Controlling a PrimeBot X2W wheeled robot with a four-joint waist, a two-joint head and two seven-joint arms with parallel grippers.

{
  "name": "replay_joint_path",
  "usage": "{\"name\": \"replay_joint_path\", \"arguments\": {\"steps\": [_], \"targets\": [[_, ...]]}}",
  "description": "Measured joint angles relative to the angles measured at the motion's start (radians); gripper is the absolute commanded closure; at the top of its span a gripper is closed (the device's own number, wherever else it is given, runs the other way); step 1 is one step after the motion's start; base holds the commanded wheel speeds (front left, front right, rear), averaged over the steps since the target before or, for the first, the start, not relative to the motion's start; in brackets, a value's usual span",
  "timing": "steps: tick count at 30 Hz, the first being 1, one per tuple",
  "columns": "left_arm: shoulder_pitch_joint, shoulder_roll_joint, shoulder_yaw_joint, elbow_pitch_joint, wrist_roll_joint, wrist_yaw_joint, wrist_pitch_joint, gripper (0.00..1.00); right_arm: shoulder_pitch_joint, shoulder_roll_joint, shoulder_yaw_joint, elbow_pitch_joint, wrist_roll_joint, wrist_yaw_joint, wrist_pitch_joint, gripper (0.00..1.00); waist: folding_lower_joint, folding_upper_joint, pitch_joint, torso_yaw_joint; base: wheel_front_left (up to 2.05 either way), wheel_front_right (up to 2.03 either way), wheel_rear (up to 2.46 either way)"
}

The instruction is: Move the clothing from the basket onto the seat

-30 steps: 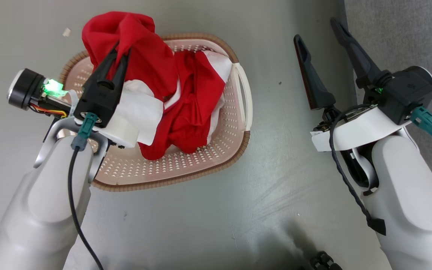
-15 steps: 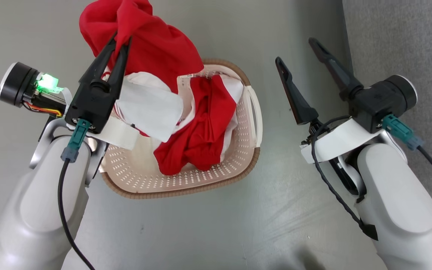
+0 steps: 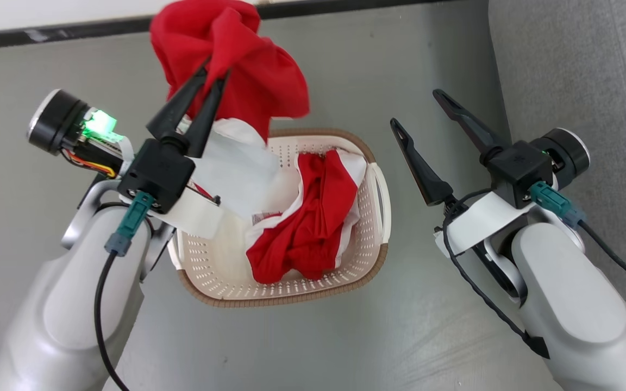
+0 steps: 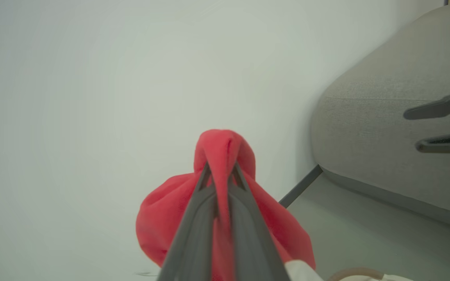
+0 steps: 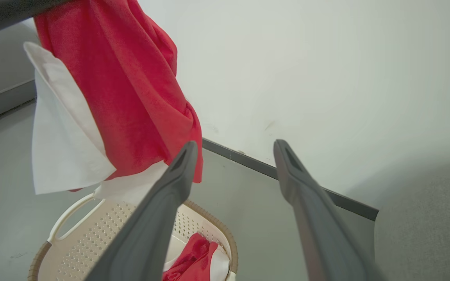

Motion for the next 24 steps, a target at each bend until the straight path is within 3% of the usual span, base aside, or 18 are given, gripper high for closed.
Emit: {"name": "replay_joint_path", "arguments": {"steps": [10, 24], "targets": [[0.008, -0.015, -0.067, -0.019, -0.002, -0.057, 0.000, 1.00, 0.021, -0.049, 0.098, 0.055, 0.000, 0.000, 0.000, 0.00, 0.0000, 0.0000, -0.098, 0.021, 0.00, 0.00, 0.00], [0.046, -0.058, -0.134, -0.040, -0.027, -0.079, 0.005, 1.00, 0.014, -0.070, 0.236, 0.114, 0.009, 0.000, 0.000, 0.00, 0.0000, 0.0000, -0.224, 0.050, 0.00, 0.00, 0.00]]}}
